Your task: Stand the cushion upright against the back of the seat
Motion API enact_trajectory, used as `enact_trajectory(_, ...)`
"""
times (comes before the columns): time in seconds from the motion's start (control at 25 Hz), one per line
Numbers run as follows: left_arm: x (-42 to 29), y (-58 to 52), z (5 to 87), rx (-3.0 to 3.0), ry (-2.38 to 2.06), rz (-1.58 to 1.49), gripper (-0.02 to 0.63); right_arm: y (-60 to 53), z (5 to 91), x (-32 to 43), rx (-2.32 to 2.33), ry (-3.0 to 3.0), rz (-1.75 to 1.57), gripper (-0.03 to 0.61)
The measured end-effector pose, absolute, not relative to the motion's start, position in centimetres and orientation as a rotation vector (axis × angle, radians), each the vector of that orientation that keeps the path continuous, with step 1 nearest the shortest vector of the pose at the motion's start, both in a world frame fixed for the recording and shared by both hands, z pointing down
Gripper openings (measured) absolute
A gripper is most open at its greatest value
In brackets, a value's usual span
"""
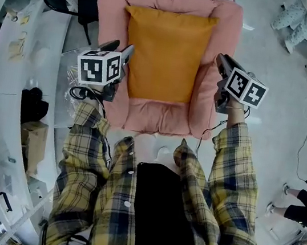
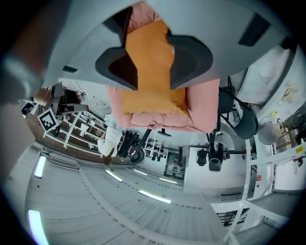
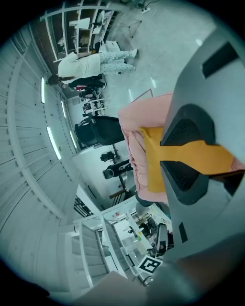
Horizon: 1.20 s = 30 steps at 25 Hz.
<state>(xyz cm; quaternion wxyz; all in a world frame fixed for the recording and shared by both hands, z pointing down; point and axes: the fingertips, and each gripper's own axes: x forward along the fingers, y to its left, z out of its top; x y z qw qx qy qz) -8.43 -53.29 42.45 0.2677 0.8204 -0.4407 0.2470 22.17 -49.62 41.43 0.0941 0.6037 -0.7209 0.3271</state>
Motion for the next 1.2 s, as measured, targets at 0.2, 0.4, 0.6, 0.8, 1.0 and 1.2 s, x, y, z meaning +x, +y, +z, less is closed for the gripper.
enact_trajectory(0.2,-7.0,-48.3,39.8,2.269,-1.218,0.625,0.137,-44.8,39.0,21.1,1.751,-2.229,0.919,0.104)
enact_trajectory(0.4,-5.1,-42.1,37.0,2.329,-1.250,0.585,0.037,-38.5,36.0,20.1,1.722,-2.309,0.801,0.077)
enact_trajectory(0.6,-2.7,-34.5,35.5,2.390,-1.267,0.584,0.006,-31.4,33.2,18.6,1.694,-2.431,0.655,0.037)
enact_trajectory(0.8,-1.0,-28.0,34.0,2.456,-1.304,0.578,0.005,-25.4,31.0,16.2,1.605,-2.534,0.577,0.023)
enact_trajectory(1.0,0.6,-23.6,32.0,2.515,-1.296,0.505,0.005,-20.5,28.2,15.0,1.588,-2.596,0.477,0.018)
enact_trajectory(1.2,1.2,-19.9,29.1,2.596,-1.232,0.391,0.005,-16.2,25.7,14.3,1.628,-2.635,0.422,0.018)
